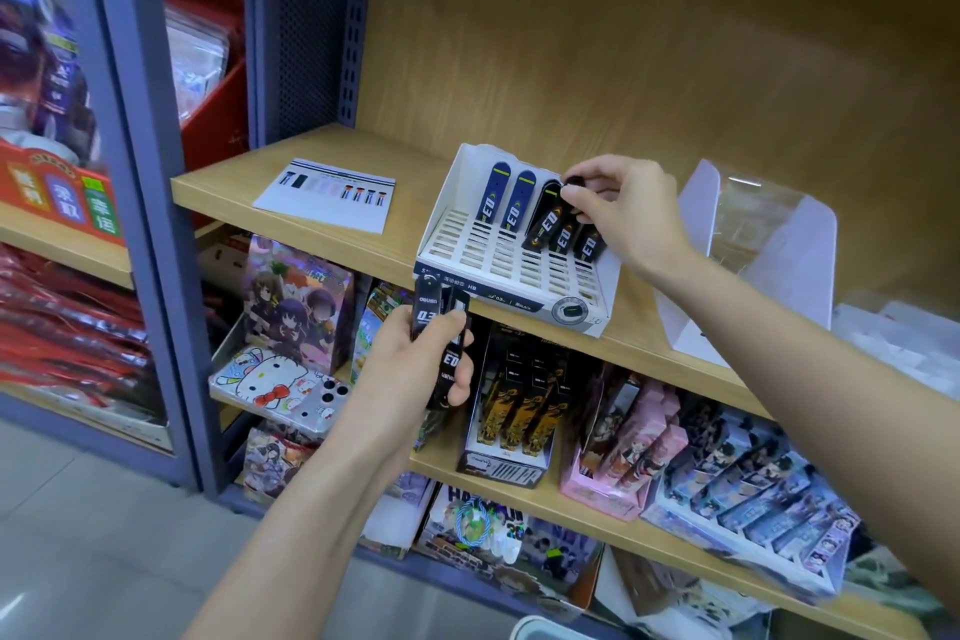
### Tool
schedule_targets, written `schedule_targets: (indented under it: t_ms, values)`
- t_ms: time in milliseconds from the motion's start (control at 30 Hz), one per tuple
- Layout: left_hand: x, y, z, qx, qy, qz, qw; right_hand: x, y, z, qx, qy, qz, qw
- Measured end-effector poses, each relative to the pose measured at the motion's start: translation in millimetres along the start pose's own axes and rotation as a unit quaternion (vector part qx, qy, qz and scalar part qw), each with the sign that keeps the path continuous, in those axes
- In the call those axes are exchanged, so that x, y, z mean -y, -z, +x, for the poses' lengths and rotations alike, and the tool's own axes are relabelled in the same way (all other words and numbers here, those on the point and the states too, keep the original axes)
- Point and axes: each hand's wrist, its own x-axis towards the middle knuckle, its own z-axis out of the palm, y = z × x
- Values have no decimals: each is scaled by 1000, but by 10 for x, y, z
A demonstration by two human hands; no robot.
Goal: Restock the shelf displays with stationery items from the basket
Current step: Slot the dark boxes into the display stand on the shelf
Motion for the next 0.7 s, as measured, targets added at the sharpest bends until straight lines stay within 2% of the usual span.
schedule_targets:
  t_ms: [200,367,633,700]
  values:
    - [-2,22,-27,-4,-56,25,998,43,21,71,78,23,-64,995]
    - [-16,14,-56,-6,-58,32,998,24,-31,82,65,31,-69,995]
    - [-8,-4,-54,-1,-29,7,1000,-11,-70,-12,22,83,-169,982]
    - [-7,2,-46,2,-23,5,1000,69,-88,-154,1,94,-142,985]
